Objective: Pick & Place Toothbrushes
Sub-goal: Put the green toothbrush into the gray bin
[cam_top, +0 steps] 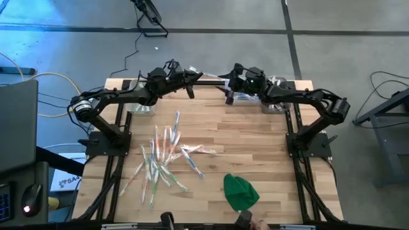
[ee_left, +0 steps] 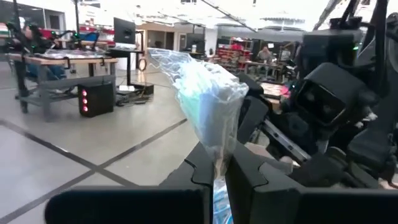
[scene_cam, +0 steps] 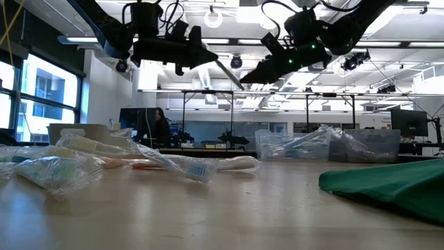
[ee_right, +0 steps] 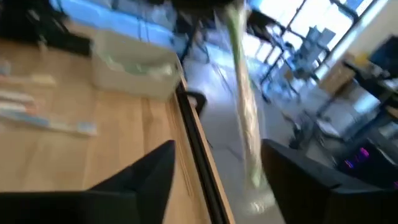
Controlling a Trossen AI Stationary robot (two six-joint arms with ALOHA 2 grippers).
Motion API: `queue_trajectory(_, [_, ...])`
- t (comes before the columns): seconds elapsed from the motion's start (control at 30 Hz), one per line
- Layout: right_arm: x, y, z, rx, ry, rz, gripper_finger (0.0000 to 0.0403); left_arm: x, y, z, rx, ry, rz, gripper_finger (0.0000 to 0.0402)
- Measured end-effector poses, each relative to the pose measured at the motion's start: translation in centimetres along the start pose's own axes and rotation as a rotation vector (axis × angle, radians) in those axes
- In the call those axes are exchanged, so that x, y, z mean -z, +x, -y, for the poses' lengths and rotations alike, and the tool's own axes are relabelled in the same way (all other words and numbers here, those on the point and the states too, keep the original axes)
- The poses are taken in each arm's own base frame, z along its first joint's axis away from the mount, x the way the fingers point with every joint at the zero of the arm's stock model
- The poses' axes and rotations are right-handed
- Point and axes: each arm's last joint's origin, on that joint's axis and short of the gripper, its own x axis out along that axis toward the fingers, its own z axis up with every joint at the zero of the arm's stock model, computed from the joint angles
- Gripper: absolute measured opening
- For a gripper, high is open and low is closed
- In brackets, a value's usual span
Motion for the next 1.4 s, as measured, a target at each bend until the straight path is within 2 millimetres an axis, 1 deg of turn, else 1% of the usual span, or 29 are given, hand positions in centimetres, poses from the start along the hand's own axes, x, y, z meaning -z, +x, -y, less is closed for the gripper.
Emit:
queue_trajectory(0.1, [-0.2,-0.8,0.4,0.091,-0.03,-0.089,0.0271,-0.2,-0.2,-0.5,-0.01,0.019,-0.006,0.001])
queue_trajectory(0.2, [-0.4,-1.8,0.9,0.158,-0.049,-0.158,0.0291,-0.5,-0.5,-1.6,-0.051,0.024,-0.01,0.001])
queue_trajectory(0.27, [-0.4,-2.4,1.3,0.174,-0.044,-0.187,0.0294,-0.7,-0.8,-2.5,-0.082,0.023,-0.028,0.001])
queue_trajectory(0.37, [-0.2,-2.8,1.7,0.17,-0.03,-0.213,0.0291,-1.4,-1.5,-3.5,-0.122,0.024,-0.04,0.001])
queue_trajectory(0.5, [0.4,-3.0,2.5,0.191,0.016,-0.235,0.0278,-2.1,-2.6,-4.3,-0.193,0.017,-0.095,0.001])
queue_trajectory(0.6, [0.9,-3.3,3.2,0.219,0.059,-0.251,0.0269,-3.2,-3.4,-4.1,-0.268,0.014,-0.157,0.001])
queue_trajectory(0.7, [1.1,-3.4,3.7,0.236,0.106,-0.248,0.0262,-4.6,-4.1,-4.0,-0.383,0.03,-0.293,0.001])
queue_trajectory(0.8, [1.4,-3.6,4.2,0.23,0.152,-0.239,0.0257,-6.2,-4.2,-3.4,-0.491,0.051,-0.419,0.001])
queue_trajectory(0.9, [1.7,-3.8,4.7,0.219,0.19,-0.226,0.0254,-7.5,-4.6,-3.2,-0.606,0.073,-0.553,0.001])
queue_trajectory(0.97, [1.8,-3.8,4.8,0.206,0.21,-0.219,0.0254,-8.2,-4.9,-3.1,-0.672,0.063,-0.603,0.001])
queue_trajectory(1.17, [2.1,-4.0,4.9,0.202,0.228,-0.24,0.0254,-8.6,-6.3,-2.8,-0.845,0.021,-0.744,0.001])
queue_trajectory(1.4, [2.2,-3.9,4.8,0.195,0.23,-0.251,0.0254,-8.9,-8.0,-2.6,-0.993,-0.074,-0.847,0.001])
